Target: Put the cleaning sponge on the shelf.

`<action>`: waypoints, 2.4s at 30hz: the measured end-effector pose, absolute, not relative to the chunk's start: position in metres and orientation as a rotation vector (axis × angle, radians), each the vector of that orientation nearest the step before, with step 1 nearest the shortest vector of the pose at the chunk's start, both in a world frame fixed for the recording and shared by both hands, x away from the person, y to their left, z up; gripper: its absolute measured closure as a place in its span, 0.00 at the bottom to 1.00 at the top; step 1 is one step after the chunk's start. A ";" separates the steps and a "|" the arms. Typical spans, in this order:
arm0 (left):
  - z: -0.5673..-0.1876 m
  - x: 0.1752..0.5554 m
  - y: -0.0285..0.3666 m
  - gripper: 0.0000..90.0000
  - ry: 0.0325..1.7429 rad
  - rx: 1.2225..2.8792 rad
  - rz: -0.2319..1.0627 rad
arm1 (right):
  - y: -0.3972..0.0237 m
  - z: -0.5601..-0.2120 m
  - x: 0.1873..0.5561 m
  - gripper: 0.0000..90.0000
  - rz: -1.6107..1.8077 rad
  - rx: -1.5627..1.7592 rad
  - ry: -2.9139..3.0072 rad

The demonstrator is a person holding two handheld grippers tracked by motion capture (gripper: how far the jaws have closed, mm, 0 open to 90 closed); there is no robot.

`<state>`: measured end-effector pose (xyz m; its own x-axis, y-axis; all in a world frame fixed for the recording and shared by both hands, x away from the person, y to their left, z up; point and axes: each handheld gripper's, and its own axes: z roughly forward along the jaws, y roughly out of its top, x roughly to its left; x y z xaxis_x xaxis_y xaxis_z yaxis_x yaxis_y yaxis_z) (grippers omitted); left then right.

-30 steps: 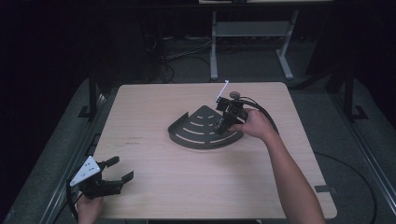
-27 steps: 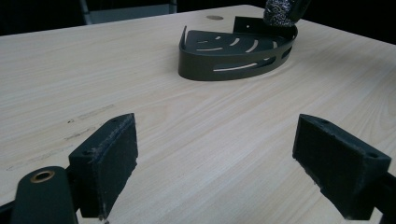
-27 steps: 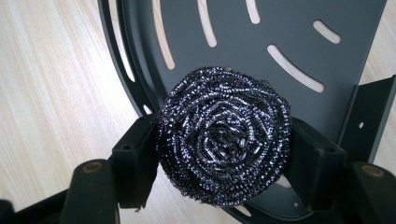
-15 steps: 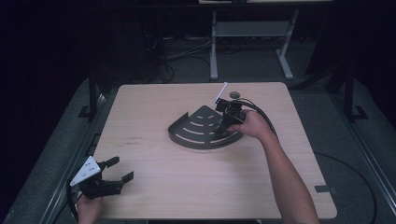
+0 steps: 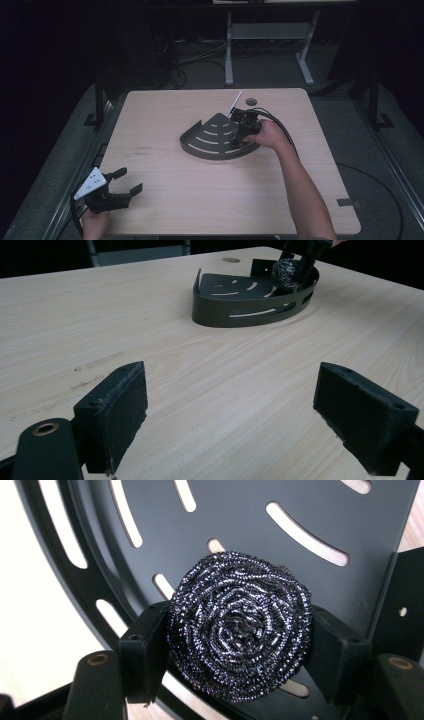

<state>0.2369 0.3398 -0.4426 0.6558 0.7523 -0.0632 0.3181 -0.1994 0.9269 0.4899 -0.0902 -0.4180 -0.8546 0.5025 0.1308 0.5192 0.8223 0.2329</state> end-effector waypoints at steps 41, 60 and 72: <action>-0.441 0.236 0.340 0.15 0.862 1.781 0.507 | -0.090 -0.432 0.496 0.32 -0.408 -0.895 -2.882; -0.441 0.236 0.339 0.15 0.863 1.787 0.505 | -0.093 -0.400 0.480 0.22 -0.484 -0.852 -2.929; -0.442 0.233 0.343 0.15 0.873 1.776 0.501 | -0.095 -0.382 0.456 0.20 -0.494 -0.785 -2.963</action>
